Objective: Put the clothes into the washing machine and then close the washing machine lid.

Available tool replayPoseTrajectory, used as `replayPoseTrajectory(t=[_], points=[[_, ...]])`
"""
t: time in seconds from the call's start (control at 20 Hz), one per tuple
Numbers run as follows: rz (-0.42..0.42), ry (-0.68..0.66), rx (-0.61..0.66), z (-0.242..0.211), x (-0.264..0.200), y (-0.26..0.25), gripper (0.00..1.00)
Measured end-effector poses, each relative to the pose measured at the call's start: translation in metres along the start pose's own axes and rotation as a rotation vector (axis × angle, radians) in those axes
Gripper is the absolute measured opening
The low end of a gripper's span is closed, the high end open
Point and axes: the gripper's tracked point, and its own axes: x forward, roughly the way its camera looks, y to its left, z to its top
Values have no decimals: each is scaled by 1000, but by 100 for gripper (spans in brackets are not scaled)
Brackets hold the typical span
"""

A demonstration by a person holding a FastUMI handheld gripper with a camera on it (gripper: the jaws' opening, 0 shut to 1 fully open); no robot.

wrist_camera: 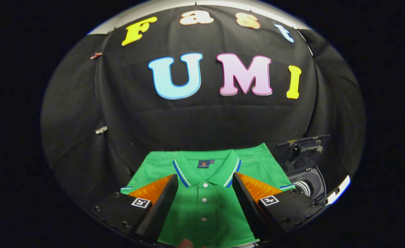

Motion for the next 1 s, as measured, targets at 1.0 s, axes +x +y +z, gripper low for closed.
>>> replayPoseTrajectory(t=[1.0], points=[[-88,513,-19,-61,35,-11,100]])
